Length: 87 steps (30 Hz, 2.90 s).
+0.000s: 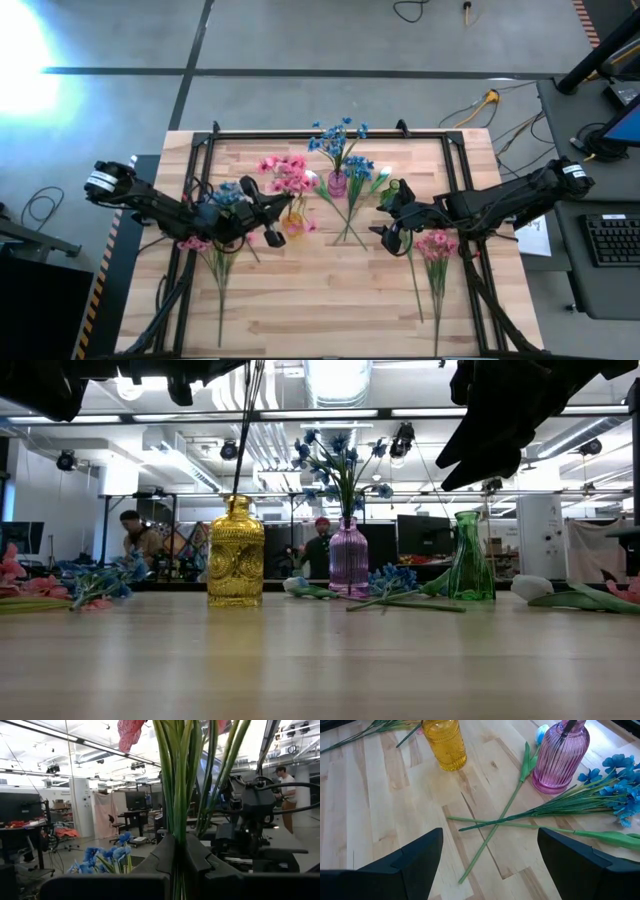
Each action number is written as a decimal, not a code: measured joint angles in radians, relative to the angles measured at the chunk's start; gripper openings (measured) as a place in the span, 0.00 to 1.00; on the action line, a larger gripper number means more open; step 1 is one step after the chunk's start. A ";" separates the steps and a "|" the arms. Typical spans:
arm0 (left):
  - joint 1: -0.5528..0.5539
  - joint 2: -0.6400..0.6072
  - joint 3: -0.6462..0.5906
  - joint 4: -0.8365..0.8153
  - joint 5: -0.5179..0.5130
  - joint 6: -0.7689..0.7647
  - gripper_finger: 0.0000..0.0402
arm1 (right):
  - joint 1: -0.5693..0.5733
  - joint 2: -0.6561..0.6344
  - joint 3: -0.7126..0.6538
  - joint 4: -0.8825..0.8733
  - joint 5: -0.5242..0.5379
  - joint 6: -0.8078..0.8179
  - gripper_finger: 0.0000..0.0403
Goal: Sort flowers into vase by color
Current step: Put the top left pink flowers into the yellow flower vase, then put the bottom white right flower into the green flower vase
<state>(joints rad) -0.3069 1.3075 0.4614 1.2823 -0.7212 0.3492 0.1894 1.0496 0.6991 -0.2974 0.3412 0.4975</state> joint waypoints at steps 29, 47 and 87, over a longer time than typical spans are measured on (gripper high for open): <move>0.000 0.001 -0.001 -0.093 -0.073 -0.121 0.00 | 0.000 0.000 0.000 0.001 0.000 -0.001 0.78; -0.004 0.000 0.000 -0.203 -0.084 -0.227 0.17 | 0.000 0.000 0.000 0.000 0.000 -0.003 0.78; -0.371 -0.098 0.000 -0.505 -0.442 -0.412 0.54 | 0.071 -0.001 0.000 -0.116 -0.470 0.539 0.73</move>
<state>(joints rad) -0.6780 1.2098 0.4610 0.7769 -1.1636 -0.0627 0.2608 1.0489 0.6991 -0.4137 -0.1288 1.0361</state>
